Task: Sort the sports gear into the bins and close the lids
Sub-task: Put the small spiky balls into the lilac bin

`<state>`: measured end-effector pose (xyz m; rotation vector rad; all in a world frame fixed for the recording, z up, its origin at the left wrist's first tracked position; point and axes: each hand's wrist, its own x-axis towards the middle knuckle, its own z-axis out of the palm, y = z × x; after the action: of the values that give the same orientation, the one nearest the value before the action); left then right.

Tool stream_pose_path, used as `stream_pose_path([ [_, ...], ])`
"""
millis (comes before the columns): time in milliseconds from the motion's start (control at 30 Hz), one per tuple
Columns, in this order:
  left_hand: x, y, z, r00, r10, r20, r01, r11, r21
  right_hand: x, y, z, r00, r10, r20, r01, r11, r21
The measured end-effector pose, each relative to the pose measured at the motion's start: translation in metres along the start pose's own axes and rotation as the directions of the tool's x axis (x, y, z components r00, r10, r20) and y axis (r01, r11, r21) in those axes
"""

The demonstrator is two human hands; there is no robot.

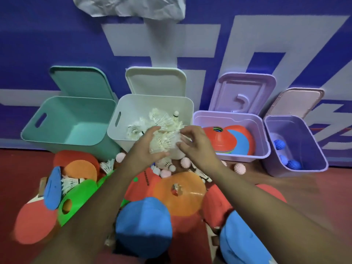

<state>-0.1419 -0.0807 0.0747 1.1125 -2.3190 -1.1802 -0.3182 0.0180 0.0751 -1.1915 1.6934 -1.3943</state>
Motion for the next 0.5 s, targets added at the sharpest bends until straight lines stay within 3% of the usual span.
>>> stream_pose_path([
  [133, 0.035, -0.029, -0.05, 0.999, 0.028, -0.039, -0.022, 0.991, 0.131, 0.048, -0.012, 0.049, 0.997, 0.03, -0.076, -0.046, 0.976, -0.213],
  [400, 0.099, -0.083, -0.05, 0.958, 0.007, 0.288, -0.126, 0.908, 0.398, 0.081, 0.023, 0.076, 0.946, 0.29, -0.149, -0.326, 0.836, -0.442],
  [500, 0.114, -0.094, -0.039, 0.966, 0.017, 0.258, -0.118, 0.916, 0.383, 0.09, 0.039, 0.082, 0.942, 0.282, -0.181, -0.335, 0.791, -0.511],
])
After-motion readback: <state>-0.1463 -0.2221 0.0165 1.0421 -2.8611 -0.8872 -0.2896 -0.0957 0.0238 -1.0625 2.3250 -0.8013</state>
